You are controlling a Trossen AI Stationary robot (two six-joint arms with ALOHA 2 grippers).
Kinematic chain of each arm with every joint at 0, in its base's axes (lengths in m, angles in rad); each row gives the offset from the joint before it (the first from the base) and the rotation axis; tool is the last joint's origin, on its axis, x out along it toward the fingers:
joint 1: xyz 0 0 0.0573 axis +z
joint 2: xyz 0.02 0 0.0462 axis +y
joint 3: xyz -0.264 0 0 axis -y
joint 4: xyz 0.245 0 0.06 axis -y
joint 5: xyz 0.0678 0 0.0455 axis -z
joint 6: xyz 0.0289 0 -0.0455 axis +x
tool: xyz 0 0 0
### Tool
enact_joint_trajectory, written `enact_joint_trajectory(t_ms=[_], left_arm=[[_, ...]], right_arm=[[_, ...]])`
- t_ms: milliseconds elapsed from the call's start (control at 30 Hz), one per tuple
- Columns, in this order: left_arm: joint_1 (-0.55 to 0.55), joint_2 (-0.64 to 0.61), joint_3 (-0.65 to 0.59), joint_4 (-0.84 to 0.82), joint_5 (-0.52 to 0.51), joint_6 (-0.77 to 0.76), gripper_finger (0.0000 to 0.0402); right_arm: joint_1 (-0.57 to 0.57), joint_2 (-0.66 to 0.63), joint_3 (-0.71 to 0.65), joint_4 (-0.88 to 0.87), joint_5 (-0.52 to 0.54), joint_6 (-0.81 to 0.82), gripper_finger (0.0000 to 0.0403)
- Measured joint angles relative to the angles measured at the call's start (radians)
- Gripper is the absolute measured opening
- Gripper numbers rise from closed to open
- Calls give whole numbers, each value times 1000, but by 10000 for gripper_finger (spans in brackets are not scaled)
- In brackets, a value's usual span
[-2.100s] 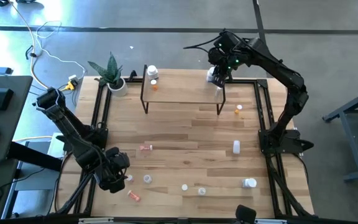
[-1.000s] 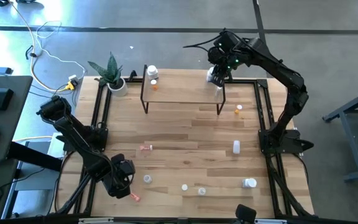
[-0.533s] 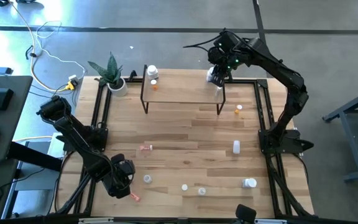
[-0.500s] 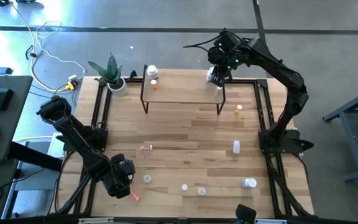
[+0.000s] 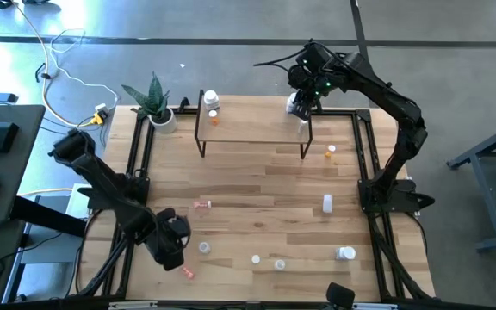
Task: Pick and place medicine bottles onto shelf by color
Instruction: Put the center pink transparent pill bottle on the shelf
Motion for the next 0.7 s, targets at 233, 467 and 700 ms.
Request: enact_joint_trajectory(t_ms=[233,467,700], left_arm=[[134,-153,1,-69,-6,134,116],[319,-296,1,-101,-38,351,117],[552,-408,1,-77,-34,576,117]], right_arm=[[0,0,0,0,0,0,146],[0,0,0,0,0,9,146],[0,0,0,0,0,70,146]])
